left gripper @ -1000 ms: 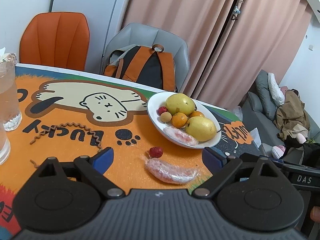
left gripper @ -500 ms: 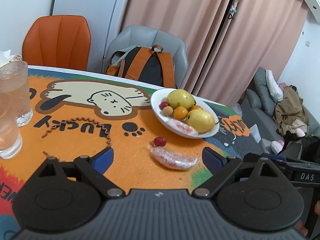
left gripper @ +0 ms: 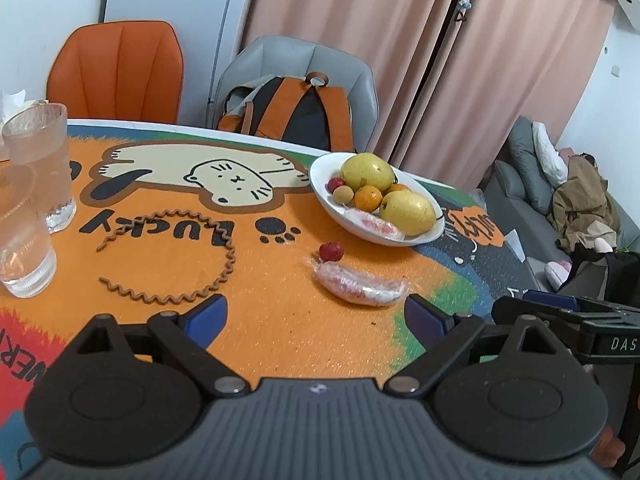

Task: Organize fruits
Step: 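Withdraw both grippers from the plate toward the remaining sausage and jujube, then reach the right gripper to the second wrapped sausage and grasp it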

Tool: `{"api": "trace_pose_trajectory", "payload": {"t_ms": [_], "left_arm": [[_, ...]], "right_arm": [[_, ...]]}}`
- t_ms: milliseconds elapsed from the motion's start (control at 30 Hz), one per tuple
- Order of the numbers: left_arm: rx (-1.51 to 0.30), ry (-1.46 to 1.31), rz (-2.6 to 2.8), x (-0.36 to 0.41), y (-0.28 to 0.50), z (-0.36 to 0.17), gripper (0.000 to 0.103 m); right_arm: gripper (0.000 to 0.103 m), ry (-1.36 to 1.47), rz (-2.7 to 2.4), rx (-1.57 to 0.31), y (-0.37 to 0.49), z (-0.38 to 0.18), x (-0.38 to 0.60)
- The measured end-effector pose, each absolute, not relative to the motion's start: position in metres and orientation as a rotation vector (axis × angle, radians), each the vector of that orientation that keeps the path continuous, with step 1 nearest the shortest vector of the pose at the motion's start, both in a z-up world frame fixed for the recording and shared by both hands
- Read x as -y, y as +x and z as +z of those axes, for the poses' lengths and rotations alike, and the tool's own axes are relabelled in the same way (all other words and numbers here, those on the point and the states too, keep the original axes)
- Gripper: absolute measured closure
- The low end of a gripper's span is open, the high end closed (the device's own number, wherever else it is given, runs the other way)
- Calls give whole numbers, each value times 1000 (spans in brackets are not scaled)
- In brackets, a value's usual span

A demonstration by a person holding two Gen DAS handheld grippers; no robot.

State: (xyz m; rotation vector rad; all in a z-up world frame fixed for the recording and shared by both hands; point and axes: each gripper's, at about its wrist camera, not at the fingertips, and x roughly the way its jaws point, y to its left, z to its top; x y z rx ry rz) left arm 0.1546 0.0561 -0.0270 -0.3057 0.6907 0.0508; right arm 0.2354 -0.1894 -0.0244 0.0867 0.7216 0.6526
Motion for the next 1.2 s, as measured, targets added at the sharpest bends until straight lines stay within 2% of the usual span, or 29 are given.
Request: {"api": "trace_pose_trajectory", "payload": {"t_ms": [467,1200], "left_arm": [[-761,-266,27,-50,158,-37,9],[-777,-276,63,-74,178,-45,9]], "right_arm": [[0,48,675,-771,236,-33,187],[1,9,732,-777,263,-47,164]]}}
